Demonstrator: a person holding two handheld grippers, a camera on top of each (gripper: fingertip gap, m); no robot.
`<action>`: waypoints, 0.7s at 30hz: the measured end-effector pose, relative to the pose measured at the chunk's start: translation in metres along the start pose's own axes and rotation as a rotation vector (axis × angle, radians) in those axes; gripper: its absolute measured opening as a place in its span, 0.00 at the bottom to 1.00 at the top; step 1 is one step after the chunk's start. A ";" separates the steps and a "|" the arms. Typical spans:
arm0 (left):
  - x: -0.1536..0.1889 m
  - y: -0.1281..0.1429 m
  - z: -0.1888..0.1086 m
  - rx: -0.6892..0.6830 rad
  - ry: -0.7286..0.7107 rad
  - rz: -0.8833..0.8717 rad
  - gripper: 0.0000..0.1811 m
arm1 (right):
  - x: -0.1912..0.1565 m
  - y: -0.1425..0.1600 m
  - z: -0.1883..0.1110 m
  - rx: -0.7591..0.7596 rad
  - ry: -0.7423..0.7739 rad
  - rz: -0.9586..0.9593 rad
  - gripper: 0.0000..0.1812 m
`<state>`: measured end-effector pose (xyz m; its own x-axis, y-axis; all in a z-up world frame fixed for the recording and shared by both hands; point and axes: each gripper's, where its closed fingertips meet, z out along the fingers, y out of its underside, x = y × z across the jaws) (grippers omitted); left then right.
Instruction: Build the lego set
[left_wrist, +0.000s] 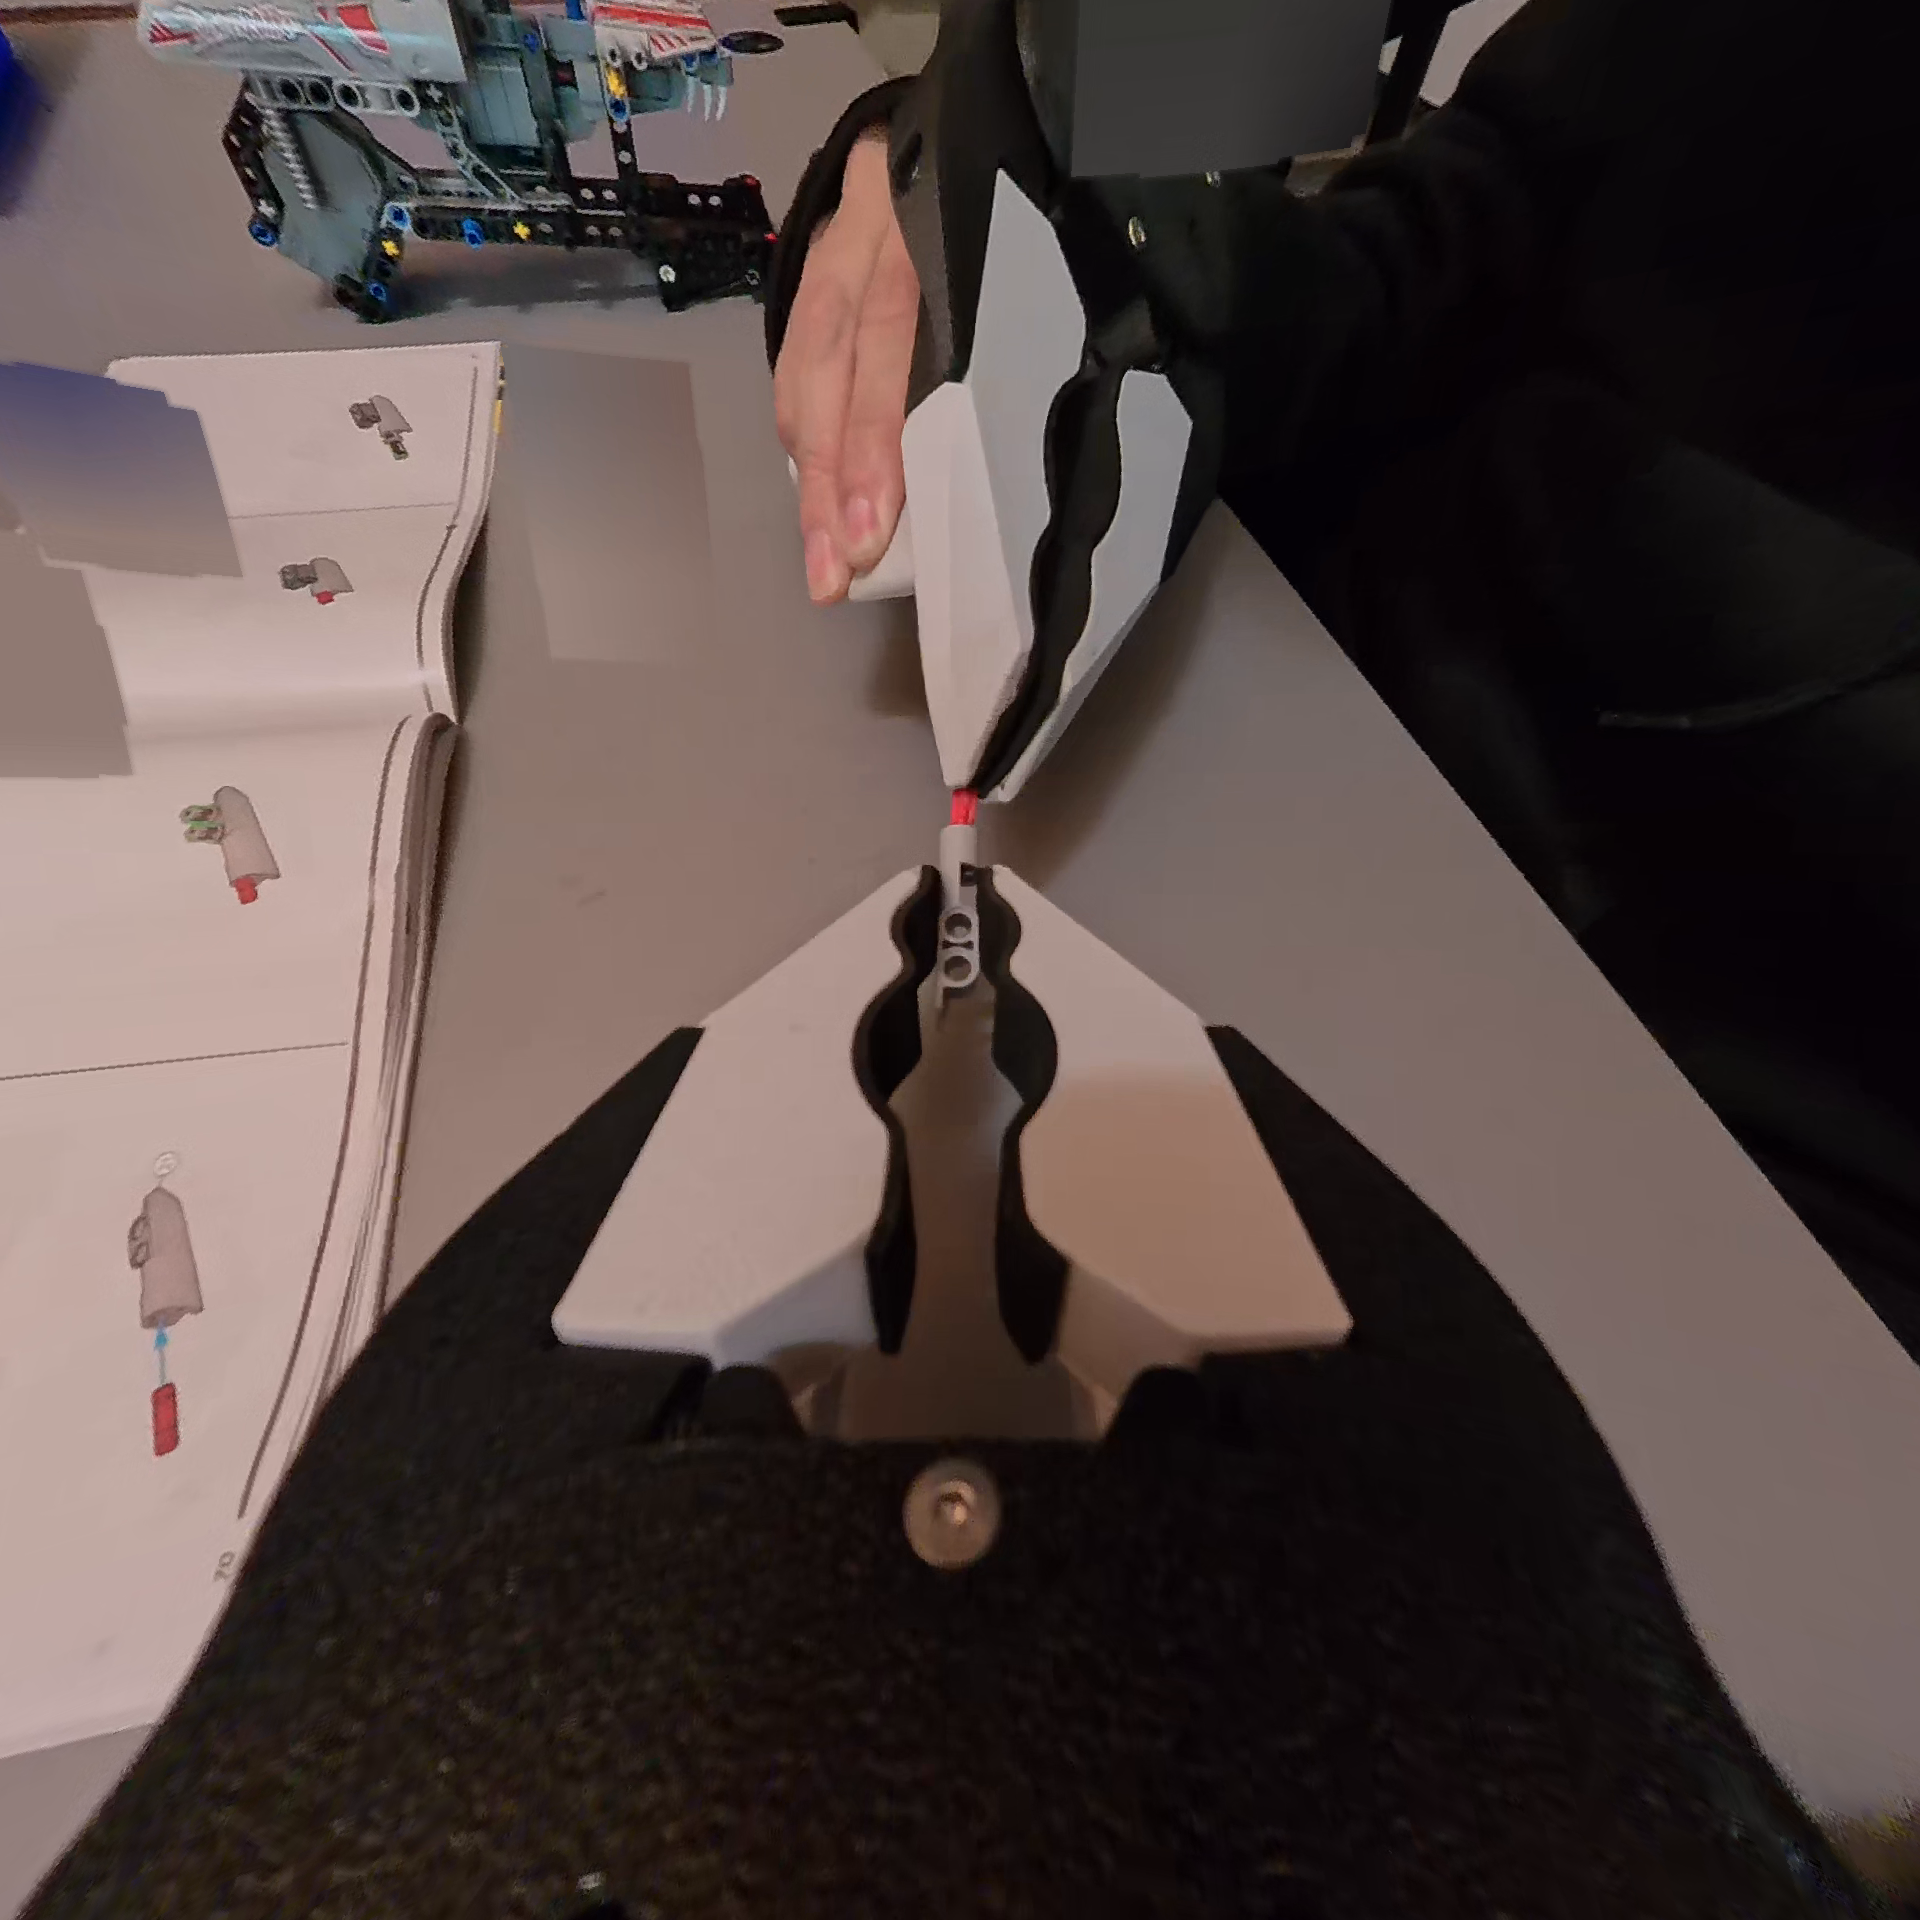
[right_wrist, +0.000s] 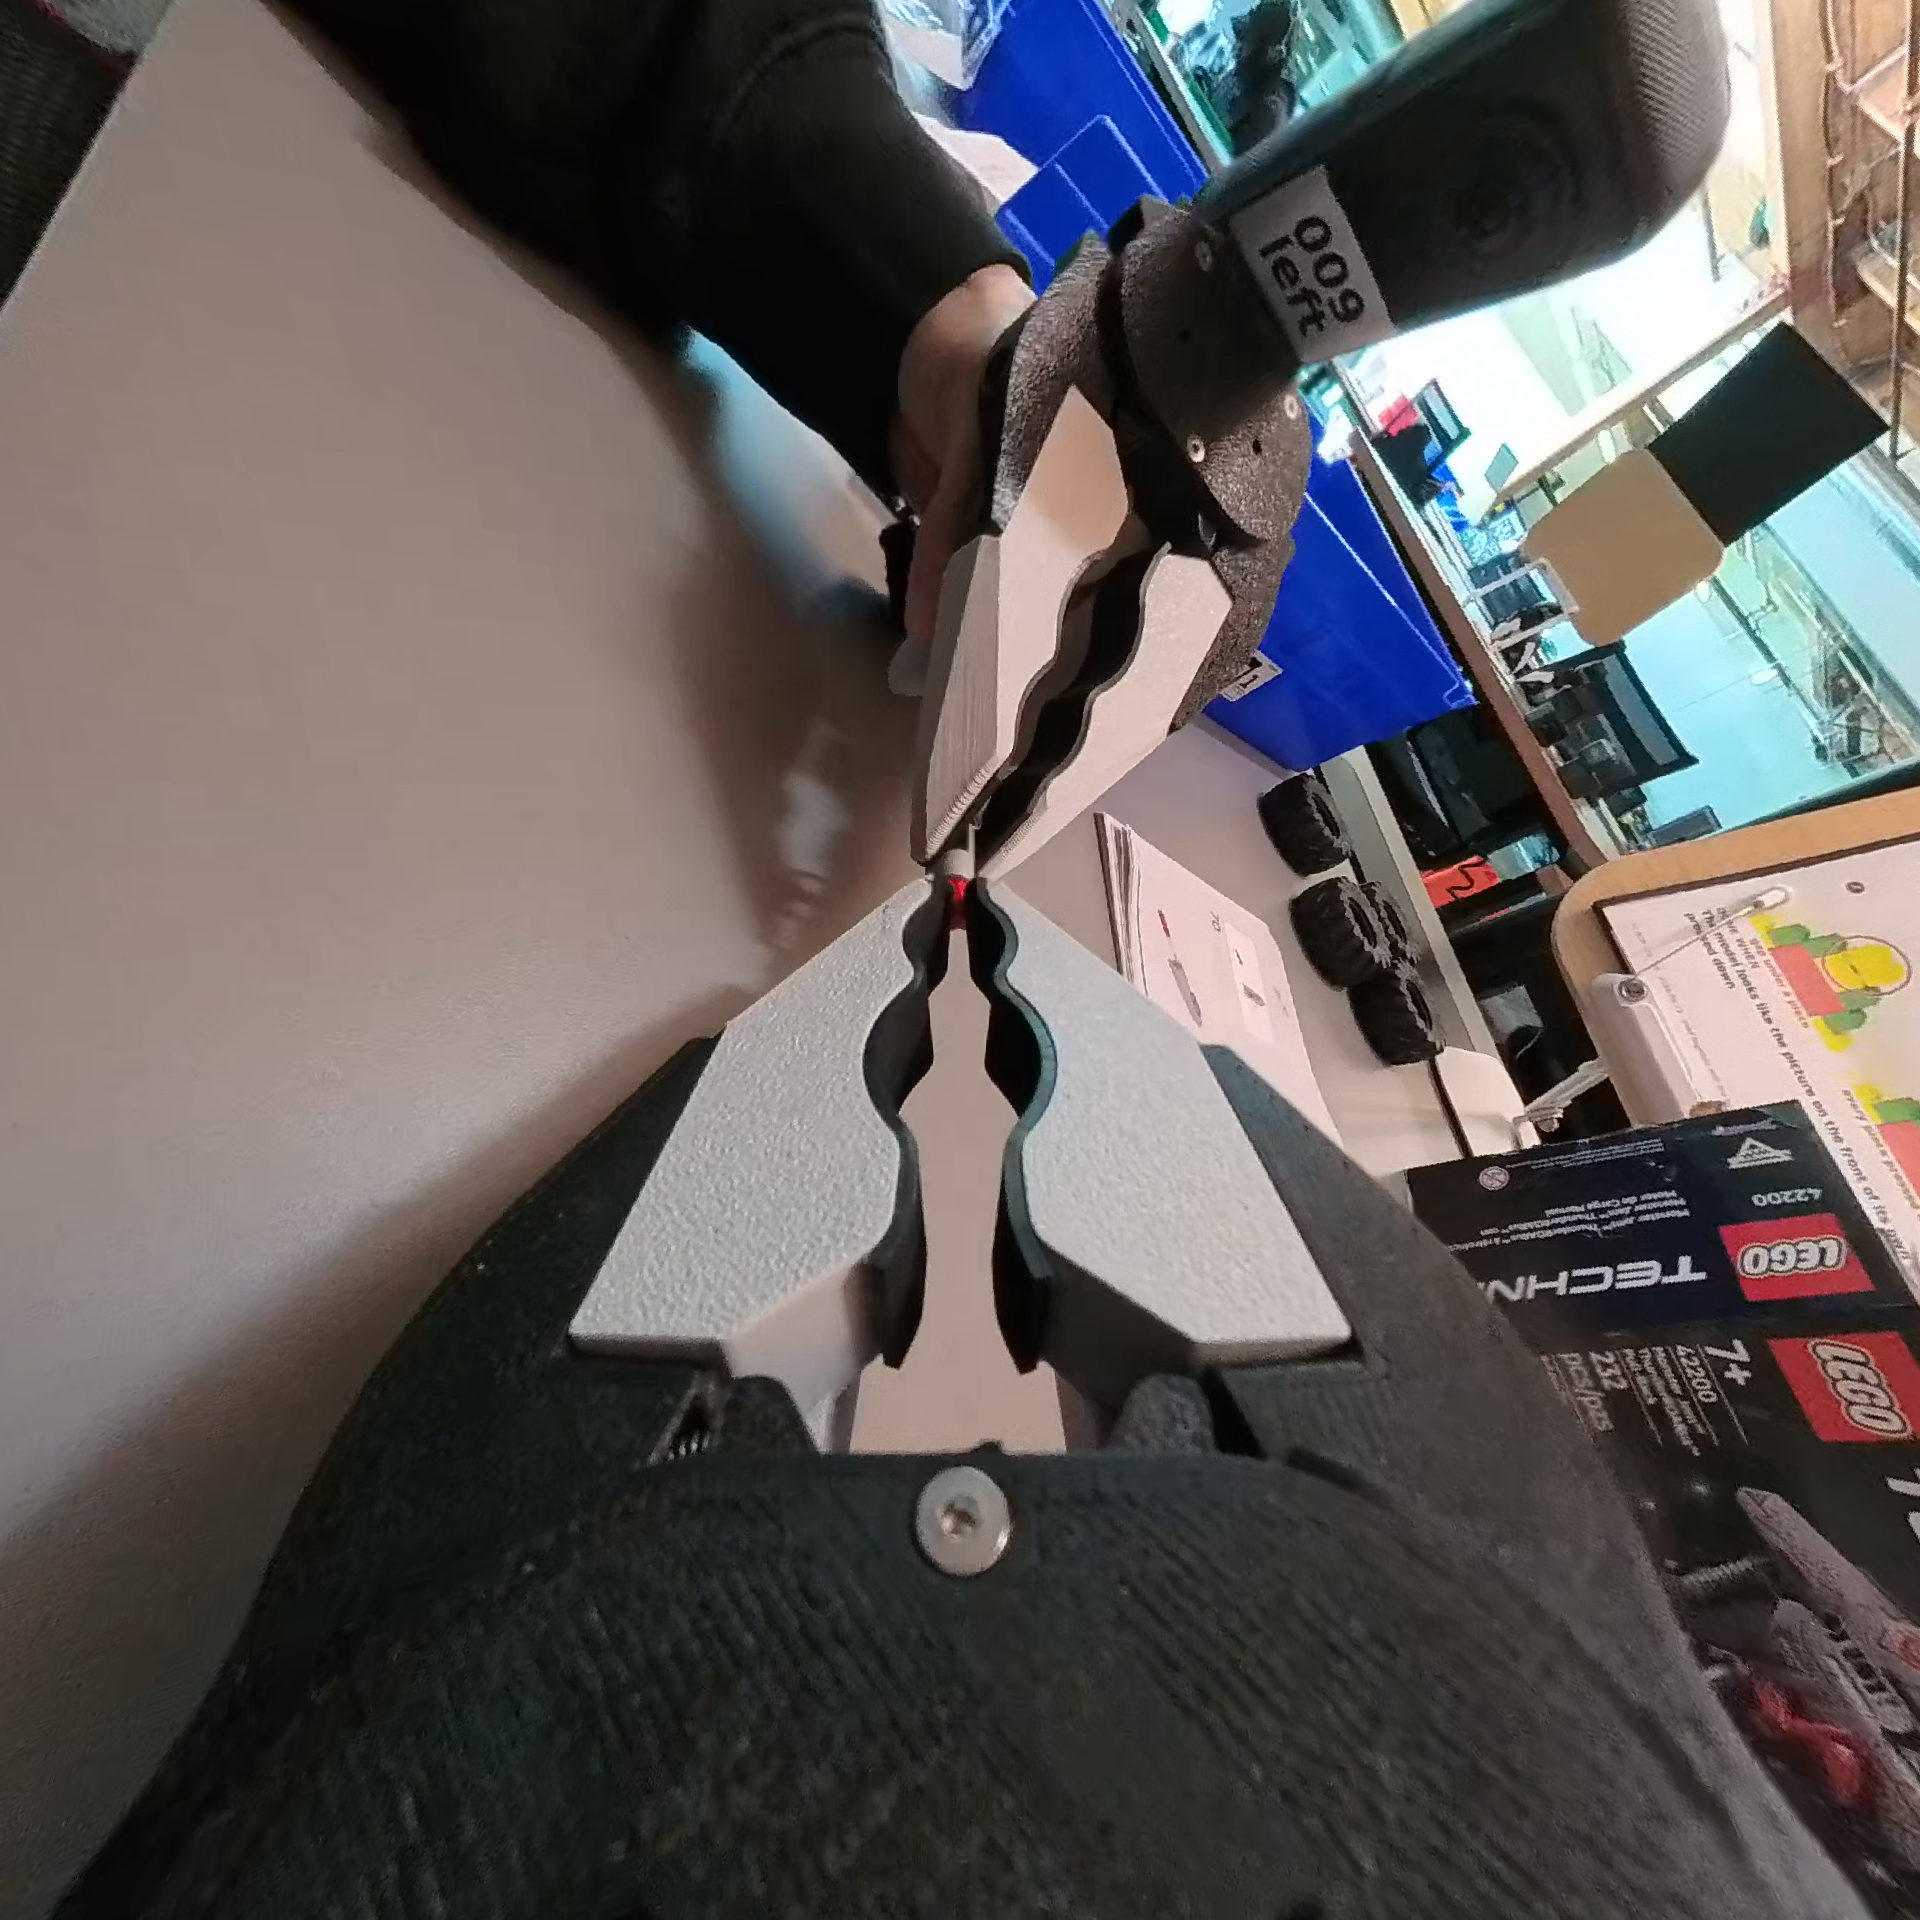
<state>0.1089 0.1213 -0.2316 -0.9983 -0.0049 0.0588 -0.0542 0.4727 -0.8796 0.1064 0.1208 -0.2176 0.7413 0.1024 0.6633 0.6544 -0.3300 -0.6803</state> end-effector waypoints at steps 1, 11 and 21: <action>-0.001 -0.001 0.000 0.004 -0.012 0.005 0.02 | 0.001 0.001 -0.001 0.007 0.002 0.022 0.01; -0.020 0.001 0.005 -0.044 -0.215 0.165 0.02 | 0.013 0.021 0.000 -0.055 0.020 0.199 0.10; -0.022 0.000 0.004 -0.047 -0.255 0.226 0.02 | 0.009 0.021 0.000 -0.053 -0.011 0.204 0.02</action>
<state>0.1308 0.1182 -0.2344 -0.9589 -0.1127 -0.2605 0.1646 0.5268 -0.8339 0.1269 0.1151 -0.2257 0.8595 0.0389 0.5097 0.4820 -0.3936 -0.7828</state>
